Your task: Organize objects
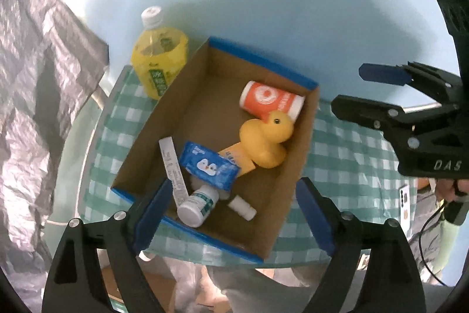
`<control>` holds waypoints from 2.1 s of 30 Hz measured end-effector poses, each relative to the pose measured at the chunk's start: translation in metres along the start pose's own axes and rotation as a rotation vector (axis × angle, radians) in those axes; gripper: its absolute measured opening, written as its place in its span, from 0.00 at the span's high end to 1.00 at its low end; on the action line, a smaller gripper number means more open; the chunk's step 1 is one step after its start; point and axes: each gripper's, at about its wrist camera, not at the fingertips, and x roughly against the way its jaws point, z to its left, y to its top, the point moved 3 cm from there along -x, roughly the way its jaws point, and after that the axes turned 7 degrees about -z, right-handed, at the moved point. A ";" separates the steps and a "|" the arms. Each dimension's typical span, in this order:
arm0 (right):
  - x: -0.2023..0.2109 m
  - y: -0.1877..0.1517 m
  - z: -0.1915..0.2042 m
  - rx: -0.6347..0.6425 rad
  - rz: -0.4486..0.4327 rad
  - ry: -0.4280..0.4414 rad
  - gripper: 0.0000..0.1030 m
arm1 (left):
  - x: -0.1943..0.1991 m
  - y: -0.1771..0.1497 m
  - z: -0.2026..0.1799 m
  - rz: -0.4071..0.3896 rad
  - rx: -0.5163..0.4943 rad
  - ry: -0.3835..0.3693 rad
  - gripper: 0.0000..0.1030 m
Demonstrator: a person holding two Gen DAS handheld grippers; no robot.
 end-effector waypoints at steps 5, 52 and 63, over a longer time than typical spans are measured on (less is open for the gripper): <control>0.024 -0.002 -0.006 -0.008 -0.015 -0.018 0.24 | 0.021 0.002 -0.021 -0.011 -0.051 0.003 0.13; 0.077 -0.032 -0.029 -0.106 -0.020 -0.079 0.23 | 0.053 0.014 -0.054 -0.027 -0.117 0.086 0.01; 0.074 -0.032 -0.027 -0.106 -0.001 -0.080 0.23 | 0.050 0.013 -0.053 -0.015 -0.092 0.075 0.01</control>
